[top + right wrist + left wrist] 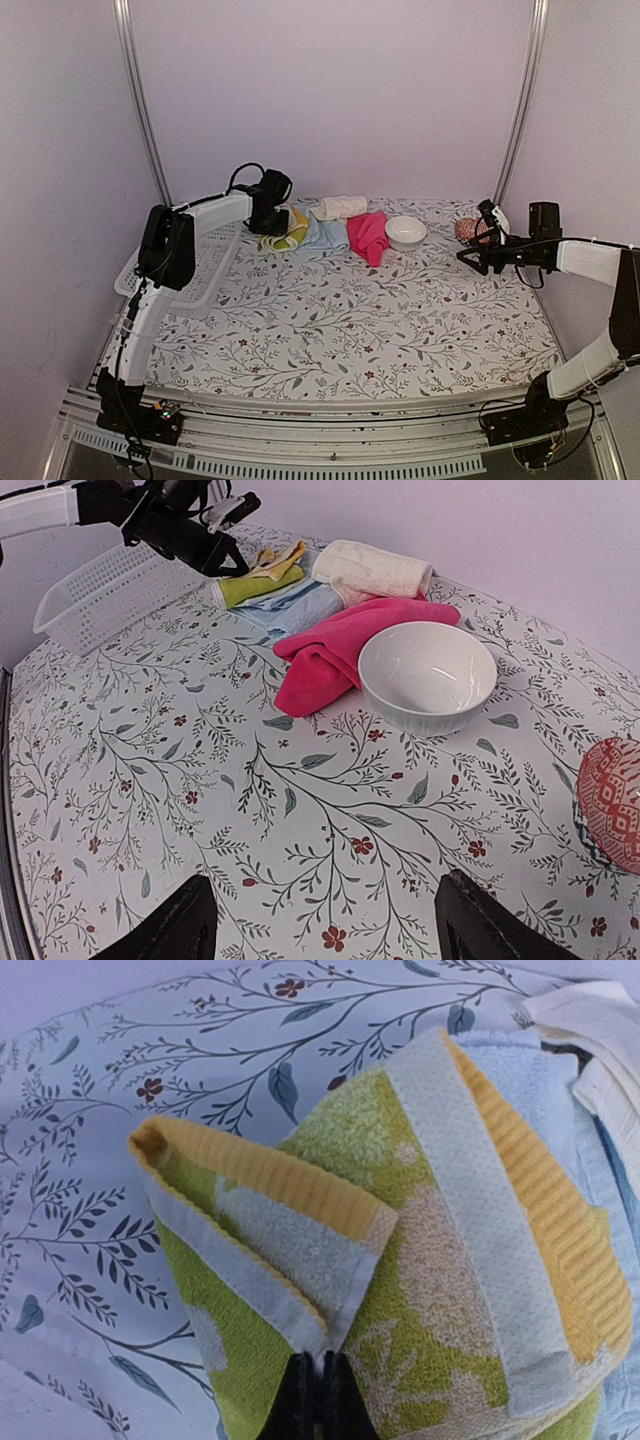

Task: Roll the towels
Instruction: Pick up the towel from the corner of the board, then place the towel at the center of the board.

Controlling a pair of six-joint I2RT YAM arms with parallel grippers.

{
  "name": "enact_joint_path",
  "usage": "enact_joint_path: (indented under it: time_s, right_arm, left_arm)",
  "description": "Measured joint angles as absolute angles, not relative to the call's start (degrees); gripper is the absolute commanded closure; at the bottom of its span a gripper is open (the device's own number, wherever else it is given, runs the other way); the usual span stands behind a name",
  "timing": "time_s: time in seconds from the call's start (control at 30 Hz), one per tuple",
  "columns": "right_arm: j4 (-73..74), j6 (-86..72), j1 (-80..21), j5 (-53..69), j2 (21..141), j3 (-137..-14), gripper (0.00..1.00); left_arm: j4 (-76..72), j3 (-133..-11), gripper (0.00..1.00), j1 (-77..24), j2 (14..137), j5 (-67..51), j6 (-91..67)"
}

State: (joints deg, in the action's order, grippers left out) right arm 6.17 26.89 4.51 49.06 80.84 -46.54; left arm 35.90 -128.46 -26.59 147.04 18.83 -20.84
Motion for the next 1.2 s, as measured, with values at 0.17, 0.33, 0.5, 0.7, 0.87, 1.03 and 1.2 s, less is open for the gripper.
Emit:
enact_joint_path:
  time_s: [0.17, 0.33, 0.5, 0.7, 0.87, 1.03, 1.2]
  right_arm:
    - [6.2, 26.8, 4.5, 49.3, 80.8, -46.5, 0.25]
    - [6.2, 24.9, 4.5, 49.9, 80.8, -47.7, 0.27]
    - [9.5, 22.2, 4.5, 49.7, 80.6, -54.5, 0.27]
    - [19.2, 21.9, 4.6, 49.4, 76.7, -69.1, 0.27]
    - [24.5, 21.7, 4.6, 52.7, 70.2, -77.2, 0.34]
    - [31.8, 23.6, 4.6, 58.1, 64.8, -76.7, 0.37]
    - [36.7, 28.5, 4.6, 56.6, 62.5, -68.6, 0.40]
  left_arm:
    - [36.3, -128.5, 1.00, -26.8, 145.5, 20.2, -19.7]
    - [33.5, -125.9, 1.00, -28.3, 135.1, 20.0, -15.0]
    - [24.6, -123.9, 1.00, -35.5, 118.3, 14.9, -6.8]
    - [16.5, -121.6, 1.00, -48.9, 104.9, -0.5, -0.4]
    - [12.4, -116.3, 1.00, -55.9, 102.0, -10.2, 1.6]
    - [10.7, -110.0, 1.00, -56.7, 105.9, -15.1, -1.4]
    - [11.0, -110.3, 1.00, -55.9, 119.5, -20.3, -4.9]
